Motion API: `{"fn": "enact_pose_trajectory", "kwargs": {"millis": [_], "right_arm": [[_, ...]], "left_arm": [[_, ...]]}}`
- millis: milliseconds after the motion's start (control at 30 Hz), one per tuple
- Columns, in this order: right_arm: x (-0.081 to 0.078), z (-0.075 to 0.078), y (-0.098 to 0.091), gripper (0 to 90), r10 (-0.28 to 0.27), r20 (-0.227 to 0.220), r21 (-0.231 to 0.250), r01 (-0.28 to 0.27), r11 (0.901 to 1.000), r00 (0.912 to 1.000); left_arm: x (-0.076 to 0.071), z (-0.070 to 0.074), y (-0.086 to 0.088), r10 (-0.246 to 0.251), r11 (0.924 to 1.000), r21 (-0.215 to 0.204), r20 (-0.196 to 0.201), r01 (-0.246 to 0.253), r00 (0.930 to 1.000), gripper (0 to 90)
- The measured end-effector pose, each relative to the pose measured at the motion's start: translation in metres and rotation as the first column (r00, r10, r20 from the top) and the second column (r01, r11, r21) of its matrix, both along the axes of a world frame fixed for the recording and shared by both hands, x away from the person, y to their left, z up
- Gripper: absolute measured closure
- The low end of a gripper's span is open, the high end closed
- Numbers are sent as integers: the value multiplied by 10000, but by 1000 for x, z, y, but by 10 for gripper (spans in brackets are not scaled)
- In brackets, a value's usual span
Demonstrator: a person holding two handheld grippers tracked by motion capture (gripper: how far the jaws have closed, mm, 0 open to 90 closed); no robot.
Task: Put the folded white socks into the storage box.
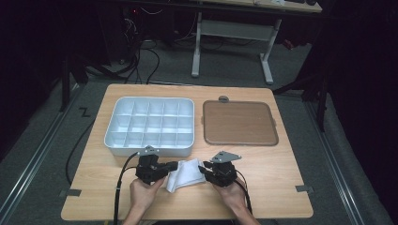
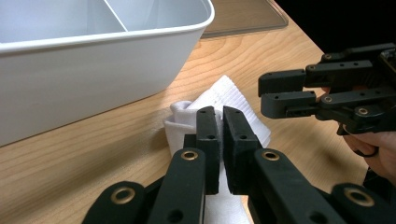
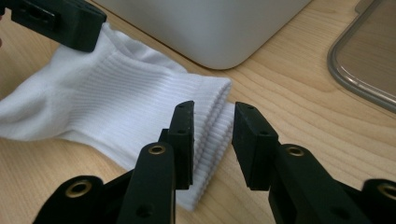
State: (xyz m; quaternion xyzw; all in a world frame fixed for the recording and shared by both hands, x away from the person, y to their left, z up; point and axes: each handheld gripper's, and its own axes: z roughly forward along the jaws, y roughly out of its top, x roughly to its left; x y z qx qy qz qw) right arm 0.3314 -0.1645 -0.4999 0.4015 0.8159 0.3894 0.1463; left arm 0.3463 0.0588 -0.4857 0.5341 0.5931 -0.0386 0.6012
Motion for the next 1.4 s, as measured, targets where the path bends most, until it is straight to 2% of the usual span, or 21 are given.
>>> {"fn": "enact_pose_trajectory", "kwargs": {"millis": [133, 200, 333, 433, 533, 700, 800, 1000, 1167, 1400], "right_arm": [[8, -5, 4, 673, -131, -132, -312, 126, 9994, 9998], [11, -7, 4, 658, -166, -283, -282, 158, 9995, 9995], [21, -15, 3, 647, -25, -889, -212, 6, 9998, 9960], [22, -17, 4, 677, 115, -1024, -90, -125, 9999, 9947], [21, -18, 7, 722, 280, -909, -168, -296, 9994, 9955], [19, -19, 10, 749, 375, -826, -218, -394, 9990, 9959], [16, -19, 12, 752, 418, -807, -213, -437, 9988, 9959], [9, -22, 17, 752, 267, -810, 178, -253, 9995, 9964], [5, -22, 23, 753, 273, -731, 164, -262, 9995, 9970], [5, -20, 34, 760, 564, -678, 30, -563, 9984, 9961]], "left_arm": [[-1, 0, -1, -33, 10000, -3, 2, 33, 10000, 863], [-1, 0, -2, -55, 10000, -8, 2, 55, 10000, 863], [0, 2, -3, -100, 9999, -58, 20, 100, 9999, 863], [0, 3, -4, -68, 9999, -136, 6, 68, 10000, 863], [-1, 5, -5, -123, 9998, -171, 9, 123, 9999, 863], [2, 11, -5, -195, 9971, -737, -91, 188, 9998, 863], [3, 13, -6, -164, 9965, -826, -70, 157, 9998, 863], [2, 13, -12, -229, 9973, -691, 35, 230, 9997, 862], [4, 15, -14, -165, 9973, -708, 117, 173, 9998, 863], [8, 15, -21, -218, 9990, -374, 352, 231, 9991, 862]]}}
